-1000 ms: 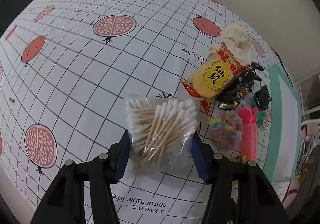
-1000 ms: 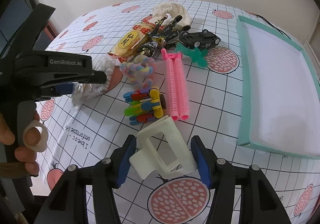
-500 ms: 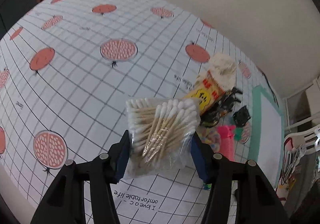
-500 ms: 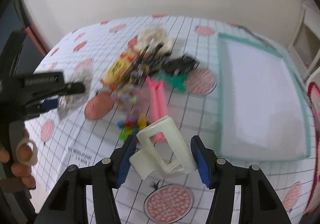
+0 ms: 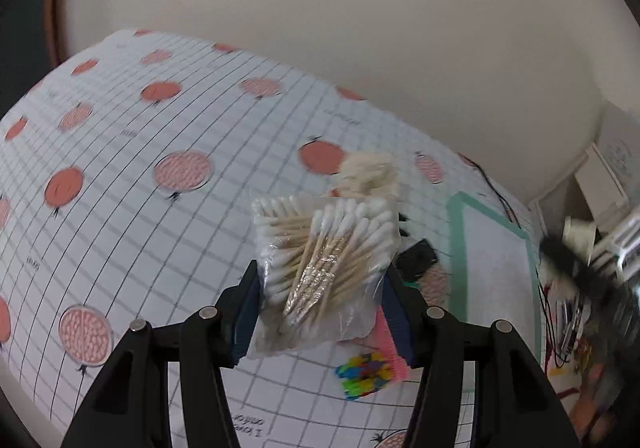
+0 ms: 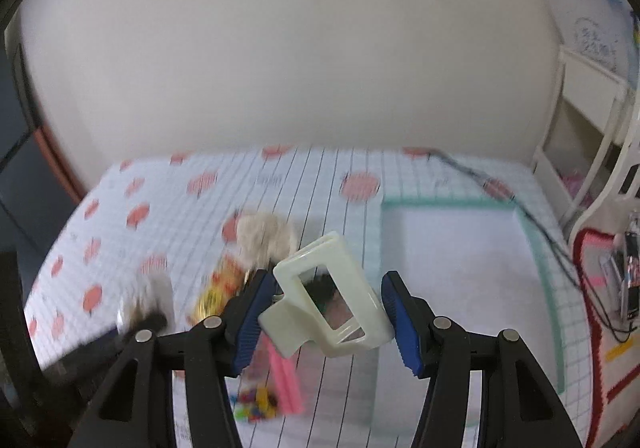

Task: Organize objects
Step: 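Carry swab bag and claw clip over the teal tray with both tools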

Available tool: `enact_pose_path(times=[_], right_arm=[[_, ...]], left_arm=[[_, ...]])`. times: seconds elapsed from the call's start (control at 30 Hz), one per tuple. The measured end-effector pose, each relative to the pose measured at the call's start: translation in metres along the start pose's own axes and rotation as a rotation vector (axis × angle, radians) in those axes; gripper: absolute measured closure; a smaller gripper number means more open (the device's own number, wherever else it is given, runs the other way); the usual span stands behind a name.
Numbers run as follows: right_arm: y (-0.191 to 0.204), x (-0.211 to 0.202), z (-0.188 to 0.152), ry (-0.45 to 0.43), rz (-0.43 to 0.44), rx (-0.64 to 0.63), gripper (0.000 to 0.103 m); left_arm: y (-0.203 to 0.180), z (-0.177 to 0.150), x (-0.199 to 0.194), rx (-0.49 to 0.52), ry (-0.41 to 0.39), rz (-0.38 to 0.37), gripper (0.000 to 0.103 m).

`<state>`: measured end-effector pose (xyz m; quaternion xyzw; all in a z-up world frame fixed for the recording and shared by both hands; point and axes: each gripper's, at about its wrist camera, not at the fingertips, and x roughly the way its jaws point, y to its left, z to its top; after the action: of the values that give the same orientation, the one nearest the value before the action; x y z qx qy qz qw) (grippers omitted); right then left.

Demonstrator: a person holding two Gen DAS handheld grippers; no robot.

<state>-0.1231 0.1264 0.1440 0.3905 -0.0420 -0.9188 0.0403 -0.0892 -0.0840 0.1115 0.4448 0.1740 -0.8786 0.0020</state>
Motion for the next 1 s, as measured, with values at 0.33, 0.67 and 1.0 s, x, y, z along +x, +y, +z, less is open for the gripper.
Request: enact_pose_path(times=[0.33,0.67,1.0], right_arm=[[-0.054,0.001,0.016,-0.058,-0.046,0.049,0.043],[-0.131,0.017,-0.005,0.002,-0.134,0.108,0.043],[-0.186,0.042,-0.039,0.092,-0.172,0.207,0.043]], left_arm=[[-0.070,-0.009,0.008,0.165,-0.030,-0.014,0.045],[-0.175,-0.003,0.043,0.282,-0.023,-0.082,0.045],[-0.225,-0.028,0.087,0.342,0.057,-0.104,0.045]])
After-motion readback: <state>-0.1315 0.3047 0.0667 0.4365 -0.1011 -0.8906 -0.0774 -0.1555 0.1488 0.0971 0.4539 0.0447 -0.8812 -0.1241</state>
